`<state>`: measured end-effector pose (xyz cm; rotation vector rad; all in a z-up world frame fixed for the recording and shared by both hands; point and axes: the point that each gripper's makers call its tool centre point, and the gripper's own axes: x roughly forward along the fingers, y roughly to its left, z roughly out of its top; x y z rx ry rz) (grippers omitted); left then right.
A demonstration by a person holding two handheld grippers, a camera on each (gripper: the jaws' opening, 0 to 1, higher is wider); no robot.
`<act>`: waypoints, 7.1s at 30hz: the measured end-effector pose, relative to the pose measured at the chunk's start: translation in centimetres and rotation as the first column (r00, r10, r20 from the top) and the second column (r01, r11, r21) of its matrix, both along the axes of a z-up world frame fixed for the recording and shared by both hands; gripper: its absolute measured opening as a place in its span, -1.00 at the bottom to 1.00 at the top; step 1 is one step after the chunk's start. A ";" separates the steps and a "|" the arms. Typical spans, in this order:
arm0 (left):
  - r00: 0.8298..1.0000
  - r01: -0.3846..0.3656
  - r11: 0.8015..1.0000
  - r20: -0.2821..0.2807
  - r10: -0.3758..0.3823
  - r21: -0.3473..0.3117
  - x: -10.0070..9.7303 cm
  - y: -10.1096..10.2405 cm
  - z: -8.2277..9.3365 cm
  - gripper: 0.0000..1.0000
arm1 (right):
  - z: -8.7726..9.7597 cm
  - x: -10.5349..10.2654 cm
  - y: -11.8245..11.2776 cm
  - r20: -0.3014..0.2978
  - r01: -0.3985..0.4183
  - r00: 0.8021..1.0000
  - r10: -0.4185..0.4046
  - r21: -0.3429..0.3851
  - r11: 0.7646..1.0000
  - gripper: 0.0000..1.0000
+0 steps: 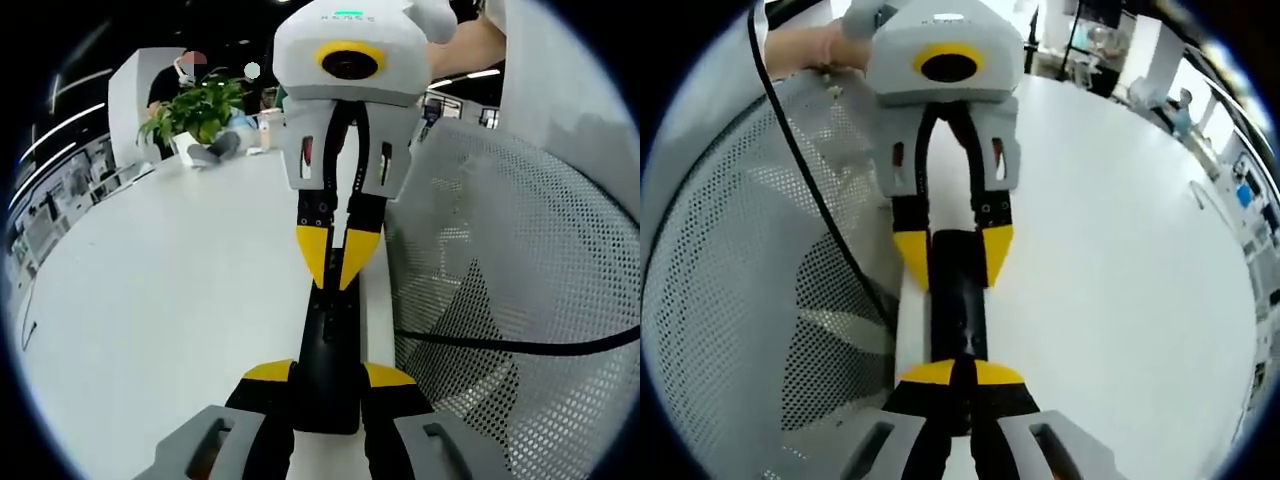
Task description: Press the specified remote control buttons in sequence, fully releasing each button before pressing the next.
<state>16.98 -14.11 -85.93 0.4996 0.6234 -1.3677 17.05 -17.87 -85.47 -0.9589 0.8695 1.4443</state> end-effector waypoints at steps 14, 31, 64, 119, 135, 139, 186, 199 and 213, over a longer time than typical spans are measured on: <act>1.000 0.007 1.000 0.007 -0.007 0.006 0.0 -0.1 -0.1 -0.52 | -0.2 0.1 -0.2 -0.019 0.048 0.999 -0.050 -0.106 0.993 -0.97; 1.000 0.013 1.000 0.012 -0.014 0.012 0.0 -0.1 -0.1 -0.52 | 0.3 -0.2 -0.2 -0.036 0.132 0.991 -0.131 0.051 0.990 -1.00; 1.000 0.022 1.000 0.014 -0.022 0.017 -0.1 -0.1 -0.1 -0.53 | 0.1 0.1 -0.8 -0.068 0.206 0.977 -0.201 0.076 0.976 -1.00; 0.999 0.033 0.999 0.016 -0.034 0.026 -0.1 -0.2 -0.1 -0.53 | 0.1 0.3 -2.2 -0.021 0.218 0.976 -0.217 0.065 0.974 -1.00; 0.999 0.032 0.999 0.015 -0.033 0.025 -0.1 -0.2 -0.1 -0.53 | 0.2 -0.1 -0.9 -0.009 0.176 0.984 -0.176 0.098 0.980 -1.00; 0.999 0.033 0.999 0.014 -0.034 0.024 -0.1 -0.2 -0.1 -0.53 | 0.1 0.0 -0.9 -0.003 0.163 0.987 -0.163 0.076 0.984 -1.00; 0.999 0.032 0.999 0.013 -0.032 0.026 -0.1 -0.2 -0.1 -0.53 | 0.2 -0.1 0.0 -0.025 0.162 0.987 -0.161 0.061 0.985 -1.00; 1.000 0.028 0.999 0.007 -0.028 0.023 -0.1 -0.2 -0.1 -0.53 | 0.3 -1.6 0.9 0.015 0.142 0.989 -0.144 0.105 0.984 -1.00; 0.999 0.033 0.999 0.007 -0.033 0.024 -0.2 -0.1 -0.1 -0.53 | 0.0 -1.7 1.3 0.087 0.057 0.994 -0.063 0.068 0.996 -1.00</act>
